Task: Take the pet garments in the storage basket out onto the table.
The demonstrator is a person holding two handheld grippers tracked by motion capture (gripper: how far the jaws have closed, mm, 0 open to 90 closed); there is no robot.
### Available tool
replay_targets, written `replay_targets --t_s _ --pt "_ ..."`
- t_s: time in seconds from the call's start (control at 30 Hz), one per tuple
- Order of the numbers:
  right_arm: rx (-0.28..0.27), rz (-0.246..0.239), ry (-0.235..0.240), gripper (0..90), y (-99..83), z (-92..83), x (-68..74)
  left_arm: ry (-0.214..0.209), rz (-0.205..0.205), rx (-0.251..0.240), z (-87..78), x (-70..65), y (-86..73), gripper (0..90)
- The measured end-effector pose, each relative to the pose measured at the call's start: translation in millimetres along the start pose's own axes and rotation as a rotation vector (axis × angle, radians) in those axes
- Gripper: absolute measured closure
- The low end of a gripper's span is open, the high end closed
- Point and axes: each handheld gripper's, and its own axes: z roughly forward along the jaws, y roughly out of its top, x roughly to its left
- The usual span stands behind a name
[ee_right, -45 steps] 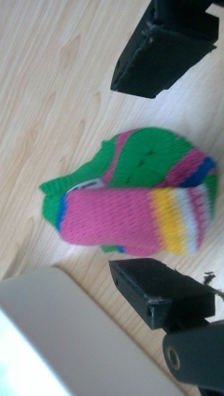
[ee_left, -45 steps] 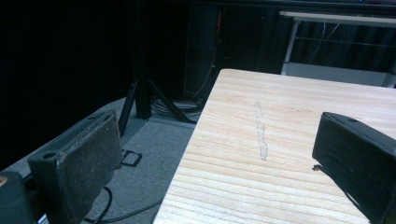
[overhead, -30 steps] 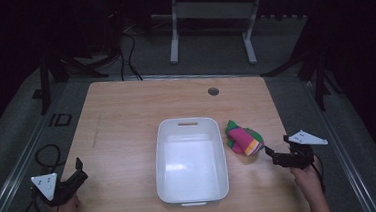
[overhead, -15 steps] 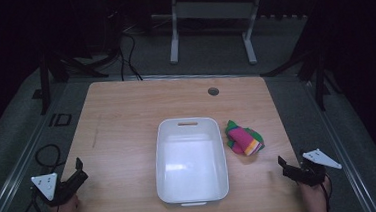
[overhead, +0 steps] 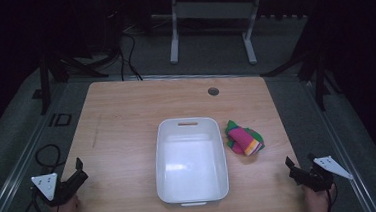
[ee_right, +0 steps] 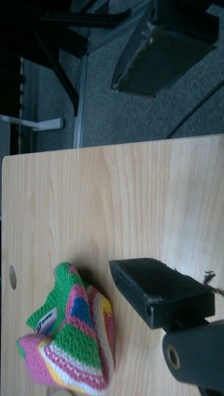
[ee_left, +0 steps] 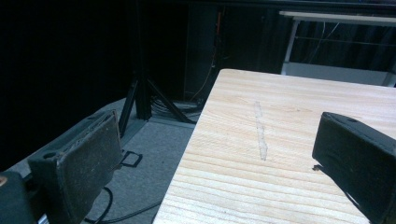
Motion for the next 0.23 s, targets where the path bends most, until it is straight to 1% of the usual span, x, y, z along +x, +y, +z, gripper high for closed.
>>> replay_targets --t_s 0.1,0.23 --pt "-0.007 -0.003 -0.011 12.2 -0.4 0.9 -0.7 0.000 0.001 -0.001 -0.1 -0.4 0.0 1.8" --pt "-0.008 0.001 -0.010 12.3 -0.9 1.3 -1.6 0.001 0.000 0.000 0.0 -0.6 0.0 1.9"
